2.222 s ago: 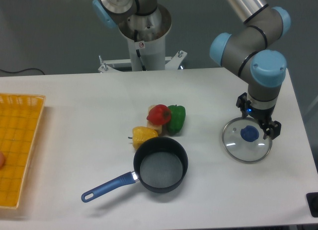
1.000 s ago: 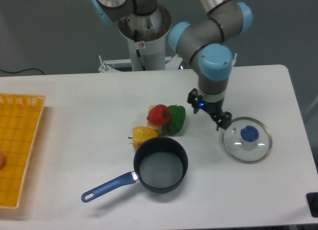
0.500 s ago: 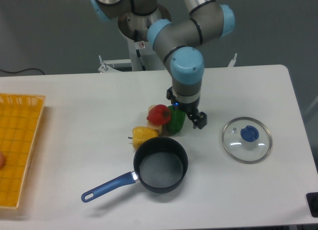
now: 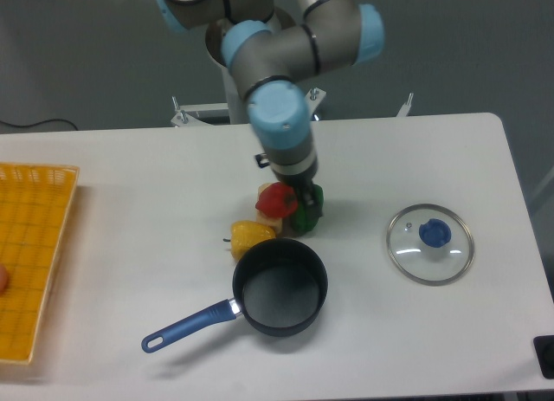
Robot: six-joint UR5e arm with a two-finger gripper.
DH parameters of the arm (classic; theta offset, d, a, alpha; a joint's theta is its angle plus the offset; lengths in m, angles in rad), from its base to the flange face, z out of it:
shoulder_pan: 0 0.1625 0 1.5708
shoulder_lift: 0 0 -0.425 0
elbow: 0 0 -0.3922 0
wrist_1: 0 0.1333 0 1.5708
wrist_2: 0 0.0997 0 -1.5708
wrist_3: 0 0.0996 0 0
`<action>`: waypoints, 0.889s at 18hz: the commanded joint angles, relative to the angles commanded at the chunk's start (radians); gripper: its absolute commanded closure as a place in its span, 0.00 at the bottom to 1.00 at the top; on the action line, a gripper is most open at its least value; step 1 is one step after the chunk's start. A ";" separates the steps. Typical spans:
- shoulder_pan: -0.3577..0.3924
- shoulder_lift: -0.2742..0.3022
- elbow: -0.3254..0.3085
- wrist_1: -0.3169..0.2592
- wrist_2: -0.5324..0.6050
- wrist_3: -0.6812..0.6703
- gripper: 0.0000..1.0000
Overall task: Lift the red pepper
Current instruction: 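Lower the gripper onto the red pepper beside the green pepper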
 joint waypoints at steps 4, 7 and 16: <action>-0.017 -0.025 -0.003 0.003 0.012 0.003 0.00; -0.032 -0.026 -0.012 0.005 0.035 0.003 0.00; -0.049 -0.046 -0.067 0.078 0.058 -0.011 0.00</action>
